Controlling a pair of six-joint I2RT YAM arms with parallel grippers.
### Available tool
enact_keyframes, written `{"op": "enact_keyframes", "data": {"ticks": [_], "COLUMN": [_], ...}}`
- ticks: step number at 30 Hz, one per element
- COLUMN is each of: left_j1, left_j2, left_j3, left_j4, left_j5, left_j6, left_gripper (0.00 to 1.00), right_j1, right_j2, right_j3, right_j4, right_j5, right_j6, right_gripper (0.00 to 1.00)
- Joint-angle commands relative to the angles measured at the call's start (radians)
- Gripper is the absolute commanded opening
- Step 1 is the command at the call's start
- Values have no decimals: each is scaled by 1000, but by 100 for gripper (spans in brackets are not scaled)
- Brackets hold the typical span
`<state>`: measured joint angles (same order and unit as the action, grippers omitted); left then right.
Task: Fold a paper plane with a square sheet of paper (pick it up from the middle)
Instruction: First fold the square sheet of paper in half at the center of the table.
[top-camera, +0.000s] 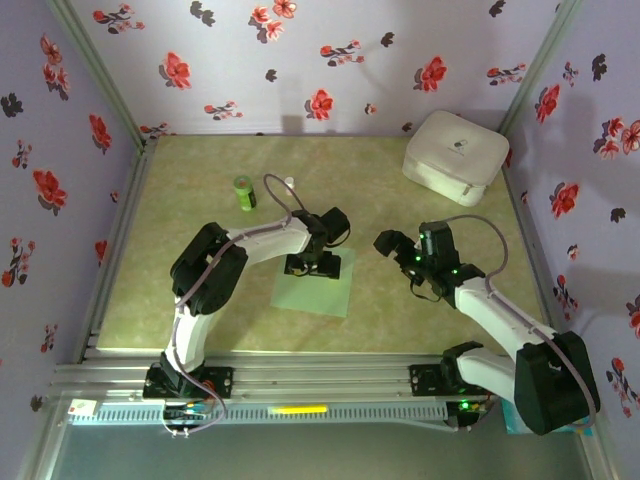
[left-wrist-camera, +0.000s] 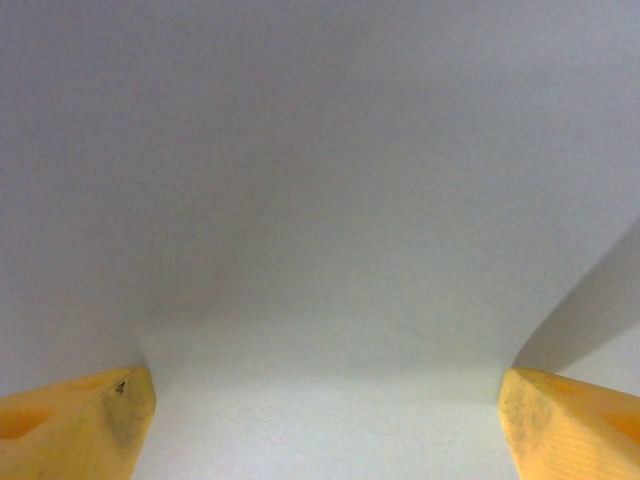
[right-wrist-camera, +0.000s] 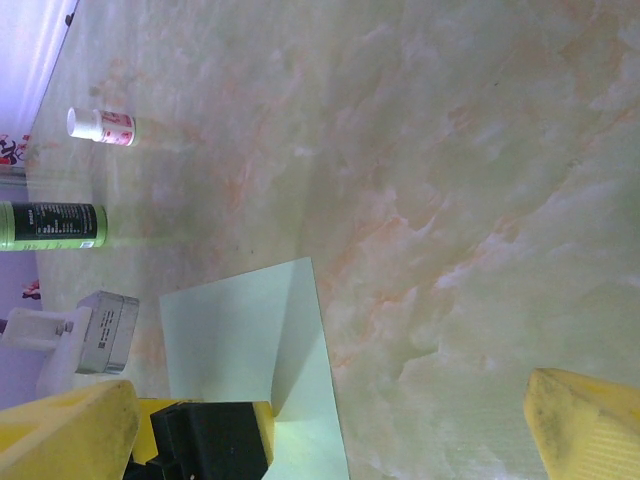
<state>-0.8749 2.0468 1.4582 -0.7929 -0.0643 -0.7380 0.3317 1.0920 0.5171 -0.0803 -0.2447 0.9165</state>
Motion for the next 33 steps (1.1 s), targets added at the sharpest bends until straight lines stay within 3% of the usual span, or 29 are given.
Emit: {"op": "enact_keyframes", "data": {"ticks": [1, 12, 33], "left_j1": [-10, -14, -13], "left_j2": [13, 85, 63], "left_j3": [-24, -73, -47], "left_j4": [0, -2, -7], "left_j5": [1, 1, -2], "left_j6": [25, -7, 2], "left_gripper": [90, 88, 83], "right_j1": [-7, -8, -7], "right_j2": [-12, 0, 39], "right_j3": [21, 11, 5], "right_j4": [-12, -2, 13], "right_j5": [-11, -11, -14], "right_j6": [7, 10, 16], "right_gripper": [99, 99, 99]}}
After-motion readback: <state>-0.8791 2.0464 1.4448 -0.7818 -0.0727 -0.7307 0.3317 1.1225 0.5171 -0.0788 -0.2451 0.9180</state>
